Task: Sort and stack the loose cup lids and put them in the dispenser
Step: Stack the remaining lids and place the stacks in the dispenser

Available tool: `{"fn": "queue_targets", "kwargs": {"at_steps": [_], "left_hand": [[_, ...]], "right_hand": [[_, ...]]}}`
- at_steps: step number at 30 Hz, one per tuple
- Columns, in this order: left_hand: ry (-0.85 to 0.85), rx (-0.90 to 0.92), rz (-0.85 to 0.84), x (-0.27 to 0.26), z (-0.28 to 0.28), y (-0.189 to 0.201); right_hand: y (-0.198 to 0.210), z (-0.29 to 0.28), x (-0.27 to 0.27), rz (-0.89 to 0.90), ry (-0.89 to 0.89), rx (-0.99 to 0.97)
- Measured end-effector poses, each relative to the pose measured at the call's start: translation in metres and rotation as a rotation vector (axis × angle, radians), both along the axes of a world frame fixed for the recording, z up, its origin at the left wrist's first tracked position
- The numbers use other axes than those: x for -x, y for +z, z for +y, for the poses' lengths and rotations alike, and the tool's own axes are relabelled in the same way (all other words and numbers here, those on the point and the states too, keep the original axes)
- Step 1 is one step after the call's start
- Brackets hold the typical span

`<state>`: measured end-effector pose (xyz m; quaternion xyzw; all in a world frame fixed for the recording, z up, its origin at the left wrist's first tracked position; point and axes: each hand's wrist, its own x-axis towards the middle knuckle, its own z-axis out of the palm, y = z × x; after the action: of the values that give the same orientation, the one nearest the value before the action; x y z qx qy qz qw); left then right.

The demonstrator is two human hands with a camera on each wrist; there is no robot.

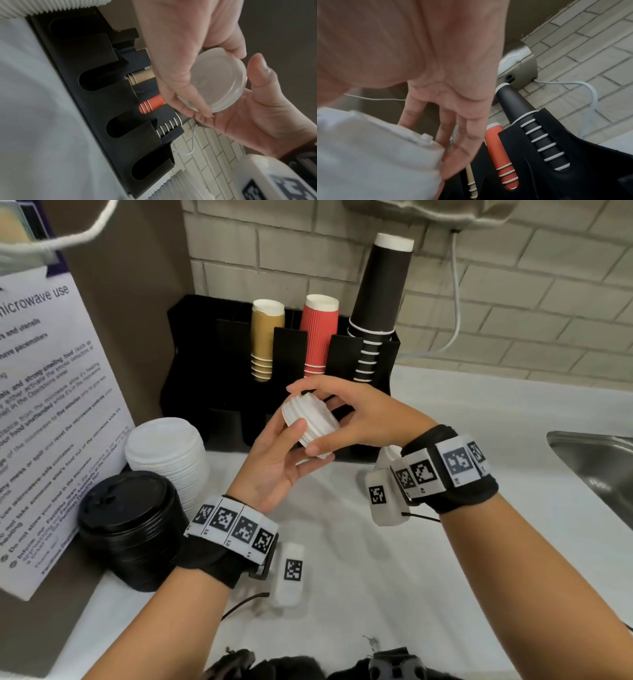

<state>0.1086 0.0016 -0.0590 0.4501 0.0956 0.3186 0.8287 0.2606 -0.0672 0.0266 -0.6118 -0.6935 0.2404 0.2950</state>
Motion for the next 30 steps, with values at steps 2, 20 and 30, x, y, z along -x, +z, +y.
{"fn": "queue_targets", "kwargs": {"at_steps": [2,20,30], "left_hand": [[-0.003,0.005,0.035,0.002,0.002,-0.002],[-0.003,0.012,-0.029,-0.019,-0.001,-0.004],[0.049,0.022,0.041,-0.010,0.008,-0.001]], "right_hand": [[0.001,0.000,-0.003,0.017,0.007,0.026],[-0.002,0.001,-0.026,0.112,0.084,-0.012],[-0.010,0.013,-0.017,0.085,0.024,-0.034]]}}
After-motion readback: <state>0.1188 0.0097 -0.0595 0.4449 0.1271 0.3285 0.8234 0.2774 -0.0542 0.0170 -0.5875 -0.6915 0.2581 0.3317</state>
